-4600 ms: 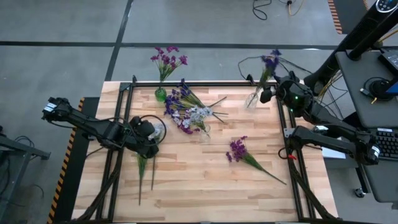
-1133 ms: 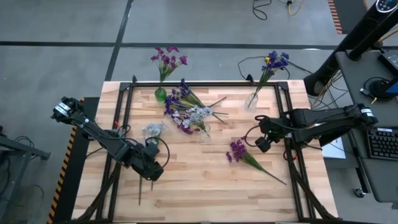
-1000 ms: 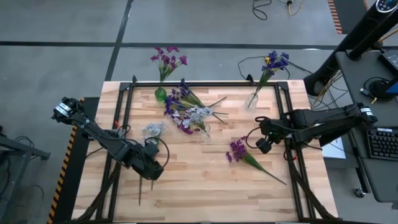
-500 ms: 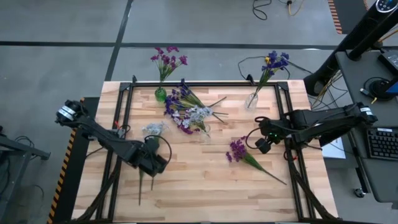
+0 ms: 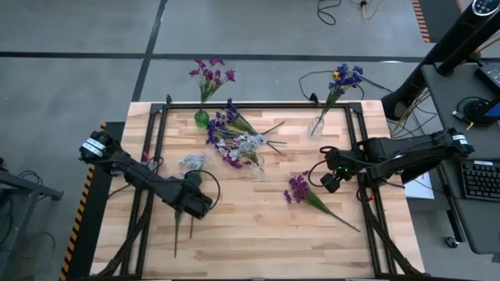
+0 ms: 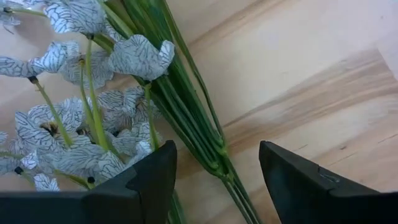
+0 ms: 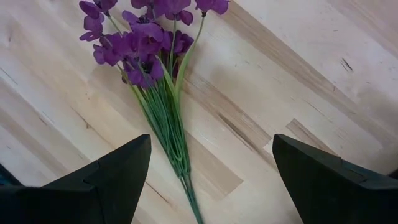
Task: Sort flowers into vase by color
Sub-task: Put the top white flowers into the bottom transparent flower vase
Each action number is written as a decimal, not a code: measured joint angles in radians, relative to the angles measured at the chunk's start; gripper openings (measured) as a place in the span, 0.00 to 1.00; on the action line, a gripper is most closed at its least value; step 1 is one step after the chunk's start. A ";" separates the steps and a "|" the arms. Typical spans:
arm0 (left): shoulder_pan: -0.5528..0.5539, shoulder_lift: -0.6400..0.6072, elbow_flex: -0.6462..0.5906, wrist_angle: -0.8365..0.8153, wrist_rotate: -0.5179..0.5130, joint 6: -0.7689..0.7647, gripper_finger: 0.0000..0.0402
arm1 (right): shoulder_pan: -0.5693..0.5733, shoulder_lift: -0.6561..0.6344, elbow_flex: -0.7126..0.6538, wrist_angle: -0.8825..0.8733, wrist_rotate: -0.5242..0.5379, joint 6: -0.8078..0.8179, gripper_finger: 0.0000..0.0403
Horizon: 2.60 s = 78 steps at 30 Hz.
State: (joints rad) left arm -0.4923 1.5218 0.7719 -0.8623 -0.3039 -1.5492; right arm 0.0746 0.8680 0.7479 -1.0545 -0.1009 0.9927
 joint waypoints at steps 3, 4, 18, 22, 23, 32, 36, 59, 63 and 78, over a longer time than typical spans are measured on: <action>0.000 0.004 0.000 0.002 0.000 0.003 0.58 | 0.000 0.000 0.000 0.002 0.000 -0.001 0.81; 0.000 0.006 0.000 0.002 -0.001 0.006 0.59 | 0.000 0.000 0.000 0.005 0.000 -0.001 0.81; 0.005 0.060 0.000 0.027 -0.002 0.025 0.52 | 0.000 0.000 0.000 0.022 0.016 -0.010 0.81; 0.005 0.062 0.000 0.056 -0.001 0.049 0.46 | 0.000 0.000 0.000 0.021 0.016 -0.010 0.81; 0.005 0.062 0.000 0.067 -0.001 0.057 0.45 | 0.000 0.000 0.000 0.022 0.016 -0.010 0.81; 0.005 0.060 0.000 0.085 0.026 0.109 0.30 | 0.000 0.000 0.000 0.022 0.018 -0.014 0.81; 0.005 0.060 0.000 0.085 0.034 0.126 0.20 | 0.000 0.000 0.000 0.022 0.019 -0.024 0.81; -0.027 -0.164 0.000 -0.032 0.053 0.170 0.03 | 0.000 0.000 0.000 0.029 0.026 -0.063 0.81; -0.040 -0.230 0.000 -0.065 0.044 0.196 0.03 | 0.000 0.000 -0.001 0.049 0.026 -0.074 0.81; -0.061 -0.495 0.006 -0.169 0.027 0.201 0.03 | 0.000 0.000 -0.001 0.050 0.051 -0.088 0.81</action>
State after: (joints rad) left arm -0.5535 1.0267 0.7781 -1.0309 -0.2767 -1.3484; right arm 0.0744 0.8677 0.7471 -1.0042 -0.0494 0.9051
